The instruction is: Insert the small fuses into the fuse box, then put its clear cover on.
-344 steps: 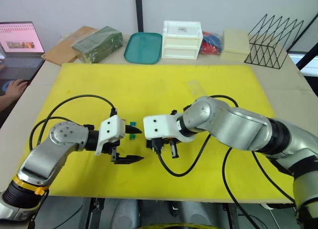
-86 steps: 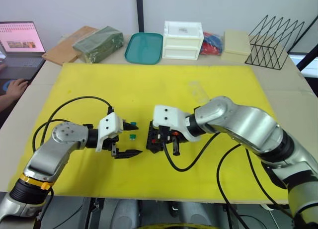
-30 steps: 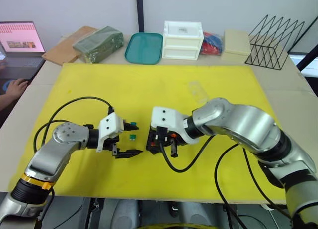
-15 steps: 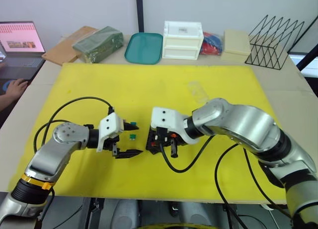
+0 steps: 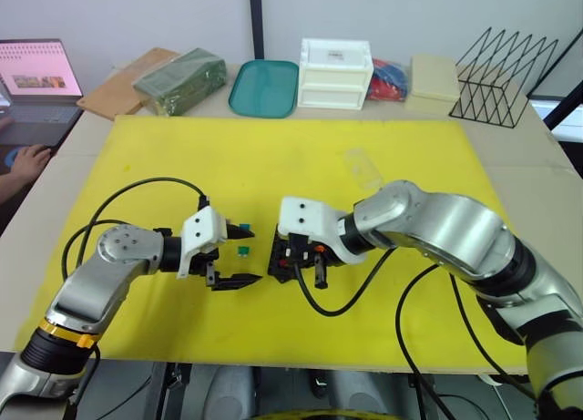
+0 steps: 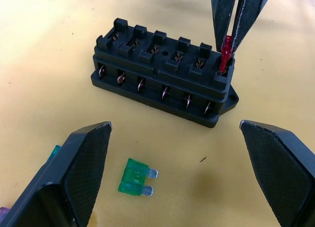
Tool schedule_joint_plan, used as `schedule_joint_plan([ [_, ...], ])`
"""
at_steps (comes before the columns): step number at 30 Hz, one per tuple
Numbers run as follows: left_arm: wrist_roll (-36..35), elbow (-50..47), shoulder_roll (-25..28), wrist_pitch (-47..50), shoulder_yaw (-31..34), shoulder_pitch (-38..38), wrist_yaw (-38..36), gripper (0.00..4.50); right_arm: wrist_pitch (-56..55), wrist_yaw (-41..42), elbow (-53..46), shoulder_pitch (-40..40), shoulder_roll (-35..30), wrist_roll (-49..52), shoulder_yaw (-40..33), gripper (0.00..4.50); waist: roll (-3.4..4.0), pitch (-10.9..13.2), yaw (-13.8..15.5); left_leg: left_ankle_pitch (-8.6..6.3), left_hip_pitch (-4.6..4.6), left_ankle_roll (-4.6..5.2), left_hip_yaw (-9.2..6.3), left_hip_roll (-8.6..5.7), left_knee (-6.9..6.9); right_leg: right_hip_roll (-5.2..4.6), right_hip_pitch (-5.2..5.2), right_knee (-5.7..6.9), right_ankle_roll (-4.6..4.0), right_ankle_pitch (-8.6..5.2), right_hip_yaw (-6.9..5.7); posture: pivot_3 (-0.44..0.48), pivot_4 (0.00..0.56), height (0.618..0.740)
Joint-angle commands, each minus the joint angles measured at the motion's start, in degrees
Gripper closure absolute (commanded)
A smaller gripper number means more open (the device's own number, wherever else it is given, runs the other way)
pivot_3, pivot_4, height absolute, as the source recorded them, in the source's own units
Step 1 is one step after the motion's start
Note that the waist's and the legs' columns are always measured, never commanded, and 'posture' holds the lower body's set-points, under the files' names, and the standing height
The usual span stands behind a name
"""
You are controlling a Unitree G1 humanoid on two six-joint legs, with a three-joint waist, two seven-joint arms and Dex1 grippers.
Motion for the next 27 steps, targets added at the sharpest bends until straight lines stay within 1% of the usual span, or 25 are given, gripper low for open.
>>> schedule_joint_plan([
  [1,0.07,-1.20,0.03,-0.46,0.60,-0.31,0.02,0.00,0.30,-0.37,-1.10,-0.07,0.12,0.02,0.13,4.46,0.00,0.00,0.00,0.00,0.00,0.00,0.00,0.00,0.00,0.00,0.00,0.00,0.00,0.00,0.00,0.000,0.150,0.740],
  [9,0.09,-1.13,0.06,-0.56,0.63,-0.24,-0.01,0.00,0.80,-0.59,-0.83,-0.71,1.05,0.61,-1.09,4.46,0.00,0.00,-0.02,0.00,0.00,0.00,0.00,0.00,0.00,0.00,0.00,0.00,0.00,0.00,0.00,0.000,0.150,0.740],
  [27,0.14,-1.15,-0.04,-0.72,0.75,-0.08,0.21,0.00,1.90,0.06,-0.71,-1.22,1.19,1.45,-1.35,4.46,0.00,0.00,-0.03,0.00,0.00,0.00,-0.01,0.00,0.00,0.00,0.00,0.00,0.00,0.00,0.00,0.000,0.150,0.740],
])
